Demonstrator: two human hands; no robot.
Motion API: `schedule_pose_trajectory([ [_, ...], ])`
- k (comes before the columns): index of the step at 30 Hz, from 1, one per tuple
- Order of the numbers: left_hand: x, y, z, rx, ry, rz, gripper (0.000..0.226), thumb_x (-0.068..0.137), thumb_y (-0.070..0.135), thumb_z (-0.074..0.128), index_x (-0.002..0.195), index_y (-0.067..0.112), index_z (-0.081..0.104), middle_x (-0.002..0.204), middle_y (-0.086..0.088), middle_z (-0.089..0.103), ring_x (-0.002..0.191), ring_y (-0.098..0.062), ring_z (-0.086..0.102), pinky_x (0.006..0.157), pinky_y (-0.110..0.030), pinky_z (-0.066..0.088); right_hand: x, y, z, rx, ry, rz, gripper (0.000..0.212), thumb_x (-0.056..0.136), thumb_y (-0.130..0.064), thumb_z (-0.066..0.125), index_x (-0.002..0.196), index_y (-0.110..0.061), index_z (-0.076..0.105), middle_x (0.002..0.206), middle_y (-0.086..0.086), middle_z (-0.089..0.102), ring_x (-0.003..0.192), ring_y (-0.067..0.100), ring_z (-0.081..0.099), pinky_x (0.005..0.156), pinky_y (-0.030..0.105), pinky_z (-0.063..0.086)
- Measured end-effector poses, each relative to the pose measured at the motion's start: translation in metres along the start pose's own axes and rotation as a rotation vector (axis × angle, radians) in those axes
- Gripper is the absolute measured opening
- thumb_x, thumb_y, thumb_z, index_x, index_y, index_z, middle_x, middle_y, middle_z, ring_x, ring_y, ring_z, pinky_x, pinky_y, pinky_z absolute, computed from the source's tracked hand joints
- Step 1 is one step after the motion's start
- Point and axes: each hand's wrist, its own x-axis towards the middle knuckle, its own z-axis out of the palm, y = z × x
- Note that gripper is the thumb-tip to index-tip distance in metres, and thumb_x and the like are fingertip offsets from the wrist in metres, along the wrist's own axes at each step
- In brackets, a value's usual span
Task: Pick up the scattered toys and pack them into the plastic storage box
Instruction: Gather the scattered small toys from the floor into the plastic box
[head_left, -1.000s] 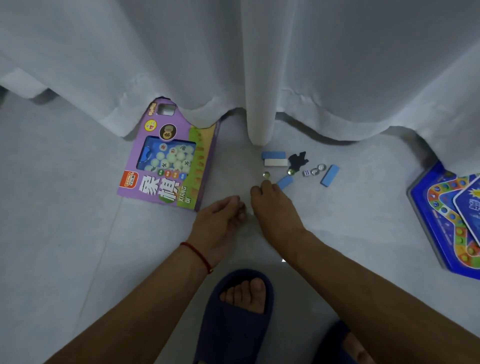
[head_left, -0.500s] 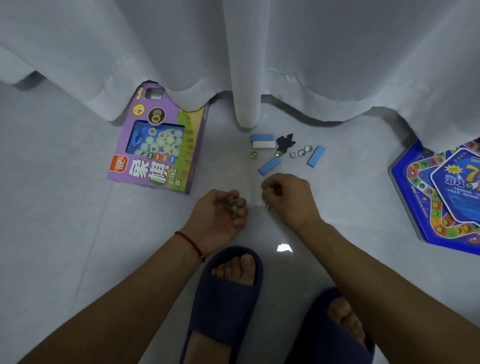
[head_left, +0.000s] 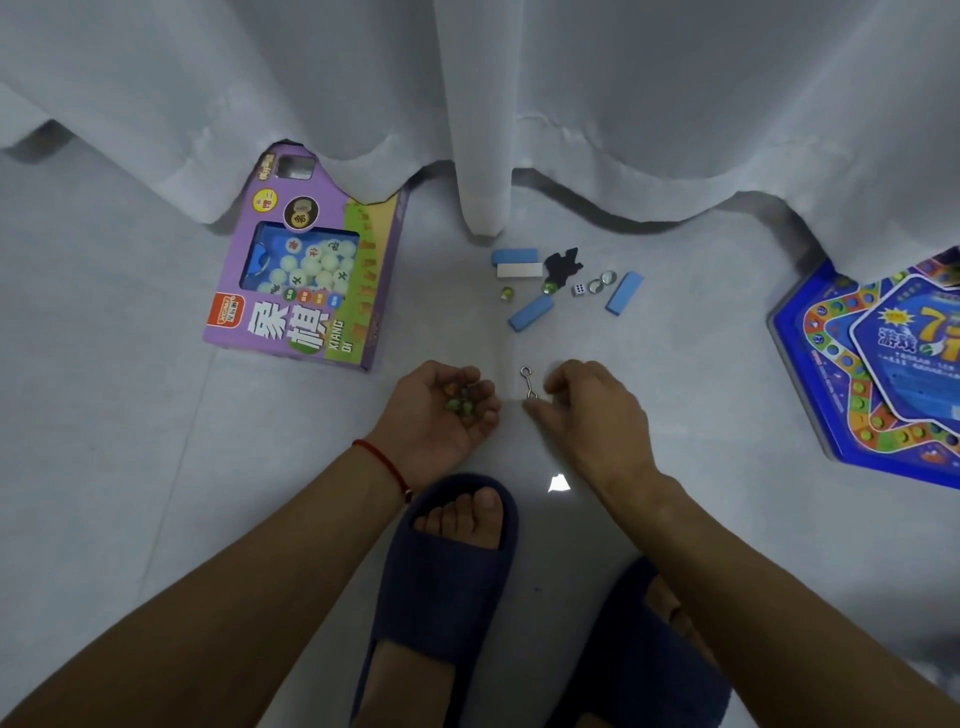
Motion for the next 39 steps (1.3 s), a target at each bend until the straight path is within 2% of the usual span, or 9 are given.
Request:
schedule_pose_trajectory([
  [5,-0.002,-0.001,-0.004,0.007,0.015,0.036,0.026,0.092,0.023,0.046,0.073,0.010,0.057,0.079,-0.011,0.063,0.080,-0.027,0.062,0.074,-0.035,0.054,0.000,-0.008,0.008,-0.030,0.007,-0.021,0.024,0.090,-0.040,0.068,0.096,-0.018,0.062,0.095,0.000,0.062,0.084,0.017,0.059,0.072,0.034,0.052],
  [10,-0.004,-0.003,0.000,0.110,0.020,0.085,0.029,0.094,0.024,0.045,0.081,0.007,0.064,0.086,-0.013,0.066,0.085,-0.026,0.062,0.077,-0.035,0.053,0.011,-0.014,0.010,-0.017,-0.114,0.056,0.021,0.092,-0.036,0.064,0.097,-0.015,0.064,0.097,0.003,0.063,0.085,0.021,0.061,0.074,0.034,0.052],
  [15,-0.004,-0.004,0.002,0.164,0.075,0.133,0.029,0.095,0.022,0.044,0.088,0.004,0.065,0.086,-0.014,0.065,0.082,-0.025,0.063,0.077,-0.035,0.055,0.023,-0.017,0.001,0.010,-0.258,0.075,0.022,0.087,-0.027,0.072,0.086,-0.005,0.071,0.083,0.010,0.070,0.077,0.022,0.066,0.070,0.033,0.056],
  [19,-0.003,-0.005,0.004,0.158,0.075,0.164,0.027,0.095,0.022,0.045,0.095,0.002,0.065,0.089,-0.014,0.064,0.081,-0.025,0.063,0.075,-0.036,0.057,0.018,-0.026,-0.012,0.179,-0.200,0.003,0.017,0.083,-0.025,0.076,0.082,-0.010,0.069,0.077,0.001,0.067,0.070,0.012,0.062,0.069,0.027,0.054],
  [22,-0.004,-0.002,0.009,0.047,-0.002,0.091,0.031,0.097,0.025,0.044,0.101,0.001,0.063,0.092,-0.017,0.069,0.083,-0.028,0.069,0.071,-0.037,0.059,0.014,-0.040,-0.016,0.239,-0.207,-0.096,0.015,0.085,-0.032,0.075,0.084,-0.020,0.066,0.077,-0.007,0.064,0.070,0.006,0.059,0.066,0.021,0.049],
  [25,-0.003,0.003,0.010,-0.048,-0.039,0.050,0.028,0.097,0.023,0.044,0.090,0.003,0.061,0.091,-0.017,0.068,0.084,-0.027,0.069,0.074,-0.037,0.059,0.023,-0.043,-0.018,0.233,-0.184,-0.185,0.018,0.088,-0.036,0.071,0.092,-0.019,0.069,0.083,-0.006,0.065,0.074,0.006,0.059,0.068,0.021,0.050],
  [29,0.002,0.012,0.009,-0.065,0.042,0.061,0.030,0.095,0.024,0.045,0.076,0.006,0.060,0.078,-0.012,0.061,0.075,-0.024,0.059,0.063,-0.030,0.057,0.061,-0.025,-0.021,-0.006,0.069,-0.355,0.025,0.091,-0.015,0.065,0.115,-0.014,0.067,0.111,0.006,0.062,0.096,0.021,0.058,0.077,0.038,0.054],
  [33,0.003,0.020,0.008,-0.038,0.060,0.087,0.033,0.096,0.024,0.046,0.071,0.007,0.061,0.072,-0.011,0.063,0.073,-0.023,0.060,0.067,-0.032,0.054,0.097,-0.016,-0.018,-0.306,-0.066,-0.593,0.045,0.086,-0.003,0.065,0.129,-0.013,0.059,0.127,0.012,0.055,0.108,0.032,0.053,0.076,0.049,0.055],
  [39,0.002,0.023,0.008,0.001,0.055,0.088,0.030,0.096,0.025,0.047,0.075,0.008,0.061,0.077,-0.011,0.063,0.076,-0.023,0.060,0.068,-0.032,0.054,0.117,-0.015,-0.015,-0.418,-0.136,-0.689,0.022,0.087,-0.005,0.065,0.109,-0.008,0.063,0.109,0.012,0.056,0.097,0.029,0.053,0.075,0.047,0.053],
])
